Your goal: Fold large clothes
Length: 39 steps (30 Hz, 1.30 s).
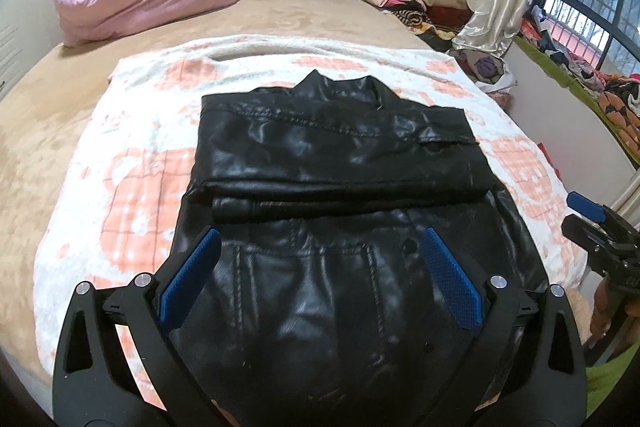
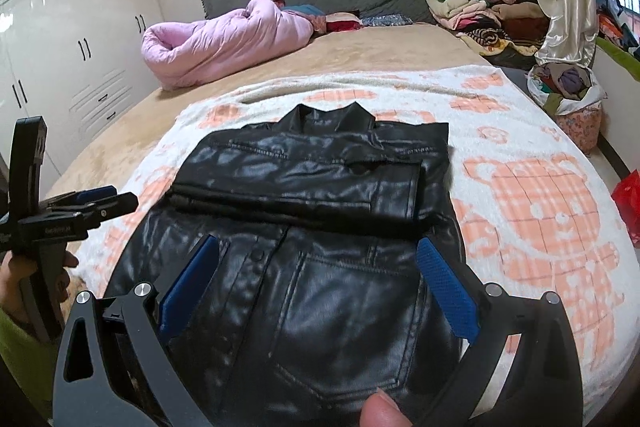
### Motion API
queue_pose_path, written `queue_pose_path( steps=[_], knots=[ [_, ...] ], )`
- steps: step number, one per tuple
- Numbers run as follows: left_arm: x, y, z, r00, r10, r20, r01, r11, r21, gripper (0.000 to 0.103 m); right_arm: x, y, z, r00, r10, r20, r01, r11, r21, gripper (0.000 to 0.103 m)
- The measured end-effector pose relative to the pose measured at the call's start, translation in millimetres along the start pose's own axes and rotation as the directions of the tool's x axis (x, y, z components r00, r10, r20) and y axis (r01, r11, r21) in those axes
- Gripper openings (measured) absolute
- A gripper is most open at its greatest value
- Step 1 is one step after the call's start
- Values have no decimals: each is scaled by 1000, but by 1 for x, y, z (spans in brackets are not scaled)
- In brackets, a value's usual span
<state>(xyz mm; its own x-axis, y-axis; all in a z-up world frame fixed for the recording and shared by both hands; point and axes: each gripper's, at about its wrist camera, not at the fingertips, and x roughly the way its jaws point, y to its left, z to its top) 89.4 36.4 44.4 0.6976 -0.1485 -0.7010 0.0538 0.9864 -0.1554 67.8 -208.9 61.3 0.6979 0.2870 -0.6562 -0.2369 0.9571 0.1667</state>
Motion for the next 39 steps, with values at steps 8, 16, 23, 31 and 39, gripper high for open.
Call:
queue_pose_path(
  steps=[8,16,23,31,39],
  knots=[
    [-9,14,-18,999,39,-11,-39,999,-8,94,-11,-4,-16,1000,0,-18,0,1000,4,99],
    [-13,22,-31,998,53,-20,-53,999,4,94,-15,-7,-33,998,-28,-52,27,1000,-10,99],
    [-10,35,-44,997,53,-53,-54,998,-17,94,-18,-11,-45,996,-40,-77,38,999,-21,99],
    [-12,61,-61,993,82,-89,-87,995,-51,94,-19,-19,-64,992,-38,-123,35,999,-24,99],
    [-10,88,-83,985,88,-151,-105,989,-106,94,-17,-36,-80,988,-51,-148,52,999,3,99]
  ],
)
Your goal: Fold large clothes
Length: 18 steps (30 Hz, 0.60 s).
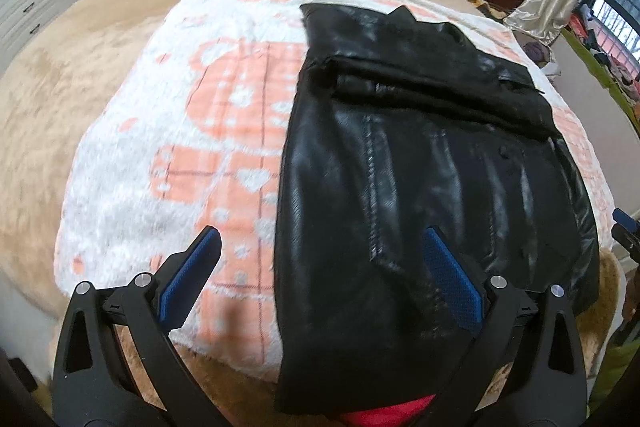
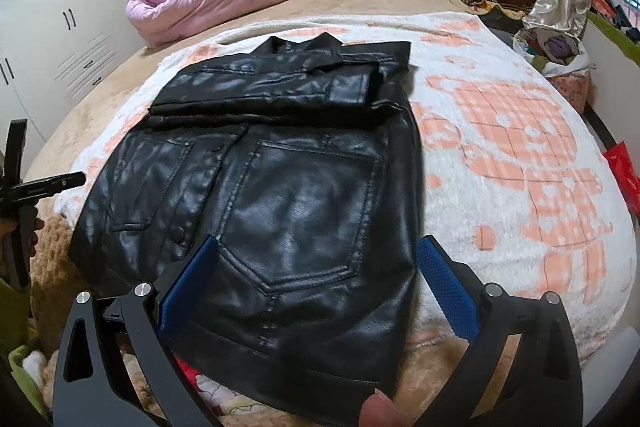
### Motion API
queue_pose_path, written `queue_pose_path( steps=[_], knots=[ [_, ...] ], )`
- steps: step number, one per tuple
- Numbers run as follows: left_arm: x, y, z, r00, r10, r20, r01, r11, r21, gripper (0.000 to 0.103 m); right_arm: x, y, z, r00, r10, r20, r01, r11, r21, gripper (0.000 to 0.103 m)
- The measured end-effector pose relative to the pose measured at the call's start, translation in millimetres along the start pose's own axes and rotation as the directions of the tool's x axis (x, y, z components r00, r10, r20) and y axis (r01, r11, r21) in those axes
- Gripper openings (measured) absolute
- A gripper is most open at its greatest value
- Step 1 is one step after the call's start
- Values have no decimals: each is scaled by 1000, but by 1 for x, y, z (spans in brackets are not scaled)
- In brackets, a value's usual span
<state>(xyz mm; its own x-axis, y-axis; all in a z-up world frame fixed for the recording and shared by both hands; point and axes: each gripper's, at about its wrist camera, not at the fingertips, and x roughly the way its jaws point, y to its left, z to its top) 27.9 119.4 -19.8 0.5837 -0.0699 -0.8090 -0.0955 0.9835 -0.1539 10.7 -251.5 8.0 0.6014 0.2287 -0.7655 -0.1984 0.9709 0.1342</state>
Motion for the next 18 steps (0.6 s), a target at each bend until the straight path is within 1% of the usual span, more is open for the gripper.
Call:
queue_pose_path(
  steps=[2,5,8,13,18],
  knots=[
    [2,1,-3,1000,-1,-13,1,1000,-2,94,0,-3,-3,1000,1,-4,-1,1000,2,99],
    [7,3,-11,998,-40,-49,40,999,-14,94,0,-7,-8,1000,6,-15,-6,1000,4,99],
    [11,5,-20,995,-62,-81,60,998,-24,94,0,-10,-12,1000,15,-28,-14,1000,7,99],
    [14,9,-33,992,-55,-117,52,998,-35,94,2,-14,-23,998,22,-55,-22,1000,8,99],
    [15,13,-44,987,-74,-145,67,996,-52,94,4,-18,-31,995,49,-90,-48,999,16,99]
  ],
)
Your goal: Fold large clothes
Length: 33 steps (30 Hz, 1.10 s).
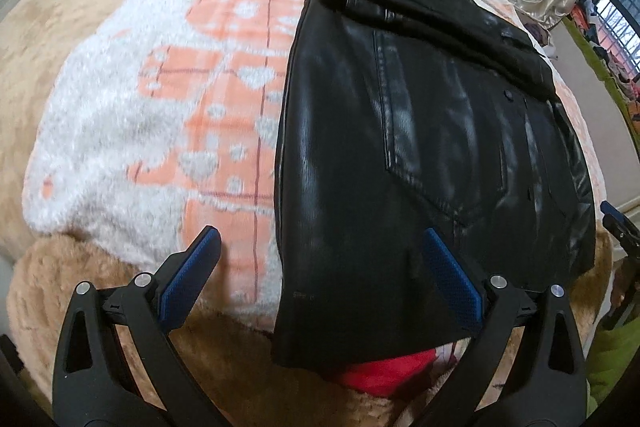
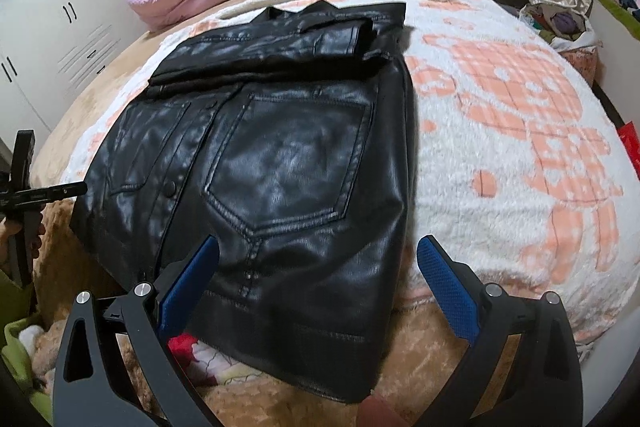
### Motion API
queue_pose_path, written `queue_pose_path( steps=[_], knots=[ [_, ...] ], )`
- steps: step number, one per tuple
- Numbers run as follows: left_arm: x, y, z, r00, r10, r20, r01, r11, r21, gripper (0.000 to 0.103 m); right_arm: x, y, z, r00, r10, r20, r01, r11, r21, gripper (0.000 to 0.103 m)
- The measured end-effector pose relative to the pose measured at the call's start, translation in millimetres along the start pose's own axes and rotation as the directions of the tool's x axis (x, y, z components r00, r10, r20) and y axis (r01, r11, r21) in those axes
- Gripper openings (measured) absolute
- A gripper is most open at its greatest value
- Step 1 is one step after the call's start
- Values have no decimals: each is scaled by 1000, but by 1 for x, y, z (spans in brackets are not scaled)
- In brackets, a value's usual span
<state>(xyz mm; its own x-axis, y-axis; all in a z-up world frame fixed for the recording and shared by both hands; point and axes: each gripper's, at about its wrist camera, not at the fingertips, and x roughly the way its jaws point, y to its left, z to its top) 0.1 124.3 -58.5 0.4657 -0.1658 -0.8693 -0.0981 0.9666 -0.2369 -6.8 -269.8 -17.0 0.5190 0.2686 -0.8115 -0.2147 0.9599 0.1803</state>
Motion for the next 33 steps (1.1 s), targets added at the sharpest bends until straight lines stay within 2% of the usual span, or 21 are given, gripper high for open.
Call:
queue_pose_path(
  steps=[10,19,24,25,27,30,32,33],
  knots=[
    [14,-7,-14,995,-74,-62,73,997,-18,94,1,-4,-14,997,25,-71,-27,999,-29,99],
    [25,-19,-19,995,-61,-82,63,998,23,94,17,-10,-27,984,29,-173,-30,1000,-4,99],
    [24,-15,-19,994,-82,-75,83,997,5,94,27,1,-31,979,-4,-205,-15,996,-92,98],
    [23,-13,-19,994,-87,-72,87,996,0,94,28,2,-33,978,1,-206,-23,994,-104,93],
    [22,-11,-19,993,-98,-67,97,995,-11,94,30,7,-36,974,31,-225,-60,991,-122,78],
    [21,-7,-19,992,-107,-64,106,994,-18,94,31,9,-39,974,19,-225,-53,988,-144,74],
    [20,-5,-20,992,-111,-65,110,994,-19,94,30,7,-39,975,13,-223,-46,988,-144,62],
    [19,-2,-20,991,-114,-64,113,993,-24,94,29,5,-38,976,16,-218,-47,990,-136,50]
  ],
)
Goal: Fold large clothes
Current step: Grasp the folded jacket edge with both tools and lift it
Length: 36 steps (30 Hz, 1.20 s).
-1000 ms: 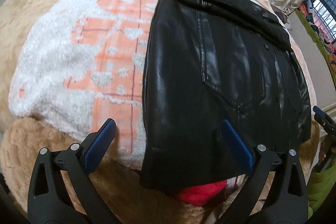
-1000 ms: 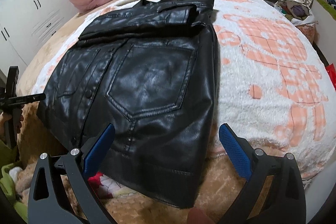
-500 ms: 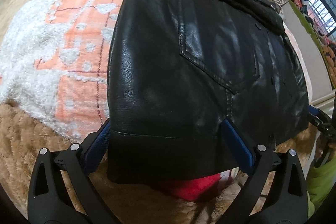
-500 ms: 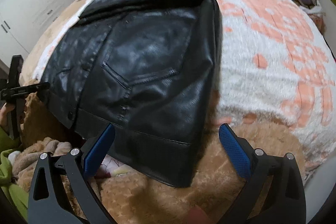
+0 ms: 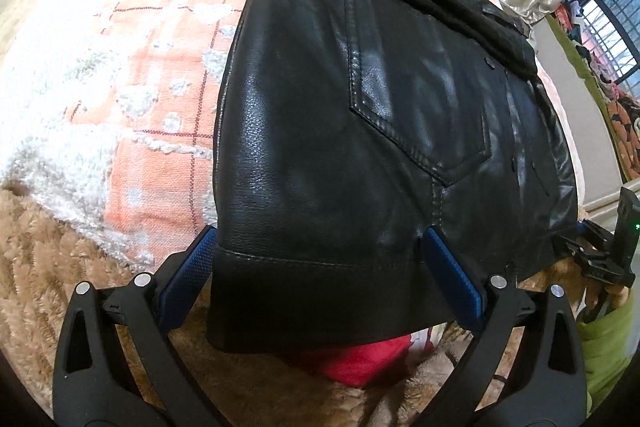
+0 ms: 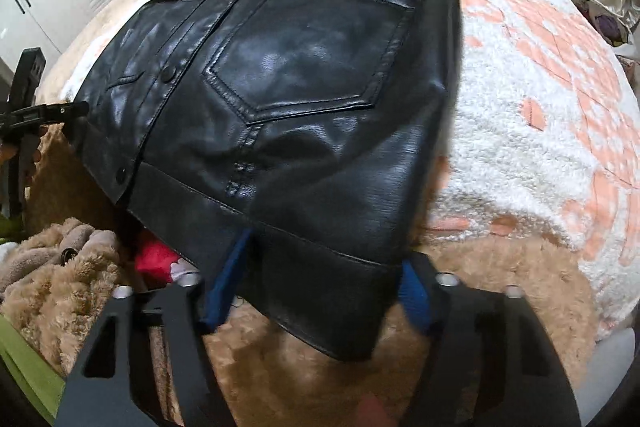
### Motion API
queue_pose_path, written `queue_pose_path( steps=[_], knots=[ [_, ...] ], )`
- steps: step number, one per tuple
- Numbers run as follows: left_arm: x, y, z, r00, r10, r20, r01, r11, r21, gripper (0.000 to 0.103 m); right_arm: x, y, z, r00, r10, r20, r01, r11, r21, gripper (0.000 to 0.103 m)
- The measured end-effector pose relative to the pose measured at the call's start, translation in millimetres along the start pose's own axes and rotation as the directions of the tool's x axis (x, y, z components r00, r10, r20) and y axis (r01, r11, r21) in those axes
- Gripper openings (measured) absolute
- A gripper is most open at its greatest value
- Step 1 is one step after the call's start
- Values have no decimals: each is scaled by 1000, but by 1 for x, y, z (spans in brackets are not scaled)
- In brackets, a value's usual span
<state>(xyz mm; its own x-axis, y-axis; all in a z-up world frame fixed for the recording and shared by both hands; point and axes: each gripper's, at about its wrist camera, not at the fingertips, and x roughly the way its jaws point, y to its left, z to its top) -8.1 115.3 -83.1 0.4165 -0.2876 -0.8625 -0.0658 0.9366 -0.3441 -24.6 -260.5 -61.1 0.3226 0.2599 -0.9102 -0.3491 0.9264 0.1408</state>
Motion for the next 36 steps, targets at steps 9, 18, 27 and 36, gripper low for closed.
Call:
queue_pose_path(
  steps=[9,18,27,36],
  knots=[
    [-17,29,-5,998,-52,17,53,997,-58,93,-47,-25,2,928,249,278,-284,954,91,13],
    [-44,47,-9,996,-62,62,67,995,-70,30,-69,-29,18,845,295,446,-365,928,78,12],
    [-98,33,23,970,-142,199,145,989,-1,10,-83,-39,38,802,279,528,-387,916,104,12],
    [-130,8,80,919,-188,346,197,980,8,10,-92,-60,75,748,244,617,-432,885,173,12]
  ],
)
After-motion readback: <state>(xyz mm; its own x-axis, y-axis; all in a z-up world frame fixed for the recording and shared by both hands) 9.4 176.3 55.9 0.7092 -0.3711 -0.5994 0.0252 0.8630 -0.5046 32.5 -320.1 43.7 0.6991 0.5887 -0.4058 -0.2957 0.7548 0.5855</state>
